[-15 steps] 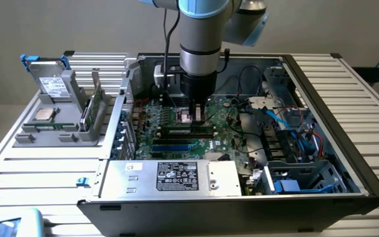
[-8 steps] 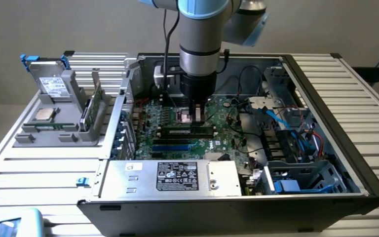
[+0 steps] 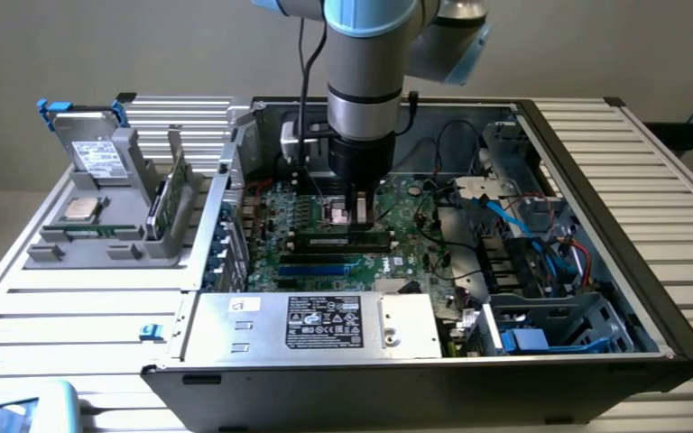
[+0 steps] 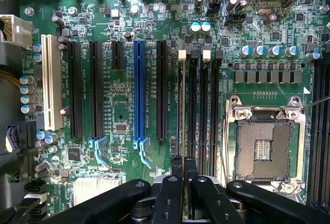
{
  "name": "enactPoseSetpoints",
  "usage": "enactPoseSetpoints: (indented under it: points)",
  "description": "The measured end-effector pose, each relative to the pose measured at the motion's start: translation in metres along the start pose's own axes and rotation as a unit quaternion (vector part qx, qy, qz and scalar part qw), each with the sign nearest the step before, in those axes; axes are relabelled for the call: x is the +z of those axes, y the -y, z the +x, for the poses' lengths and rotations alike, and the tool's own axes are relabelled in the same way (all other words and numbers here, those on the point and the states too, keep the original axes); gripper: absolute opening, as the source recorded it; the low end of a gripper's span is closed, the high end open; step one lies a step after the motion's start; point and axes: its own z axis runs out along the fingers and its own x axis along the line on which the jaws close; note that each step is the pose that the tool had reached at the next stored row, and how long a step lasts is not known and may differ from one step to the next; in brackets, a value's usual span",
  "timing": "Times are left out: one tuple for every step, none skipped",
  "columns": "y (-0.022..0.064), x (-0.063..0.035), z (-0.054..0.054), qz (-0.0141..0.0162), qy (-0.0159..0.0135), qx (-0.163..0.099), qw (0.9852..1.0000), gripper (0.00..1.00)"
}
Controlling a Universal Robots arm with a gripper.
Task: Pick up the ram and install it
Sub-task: 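Insert the ram into the slot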
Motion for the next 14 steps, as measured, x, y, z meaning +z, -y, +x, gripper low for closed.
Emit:
enactPoseSetpoints:
  points:
    - [0.0000, 0.0004, 0.0000, 0.0001, 0.0003, 0.000, 1.0000, 0.13]
    - [-0.0001, 0.0006, 0.0000, 0.0002, 0.0005, 0.000, 1.0000, 0.13]
    - [-0.0001, 0.0009, -0.0001, 0.0002, 0.0006, 0.000, 1.0000, 0.13]
    - [-0.0001, 0.0011, 0.0000, 0.0002, 0.0008, 0.000, 1.0000, 0.13]
    - [-0.0001, 0.0013, 0.0000, 0.0002, 0.0009, 0.000, 1.0000, 0.13]
    - [-0.0001, 0.0016, -0.0001, 0.0003, 0.0011, 0.000, 1.0000, 0.13]
    - [-0.0001, 0.0019, -0.0001, 0.0003, 0.0013, 0.000, 1.0000, 0.13]
    - [-0.0001, 0.0020, -0.0001, 0.0003, 0.0014, 0.000, 1.0000, 0.13]
    - [-0.0001, 0.0021, -0.0001, 0.0003, 0.0016, 0.000, 1.0000, 0.13]
    - [-0.0001, 0.0021, -0.0001, 0.0003, 0.0017, 0.000, 1.0000, 0.13]
    - [-0.0001, 0.0022, -0.0002, 0.0004, 0.0020, 0.000, 1.0000, 0.13]
    - [-0.0001, 0.0021, -0.0002, 0.0004, 0.0021, 0.000, 1.0000, 0.14]
    - [-0.0001, 0.0019, -0.0001, 0.0004, 0.0020, 0.000, 1.0000, 0.14]
    - [-0.0001, 0.0015, -0.0001, 0.0003, 0.0019, 0.000, 1.0000, 0.21]
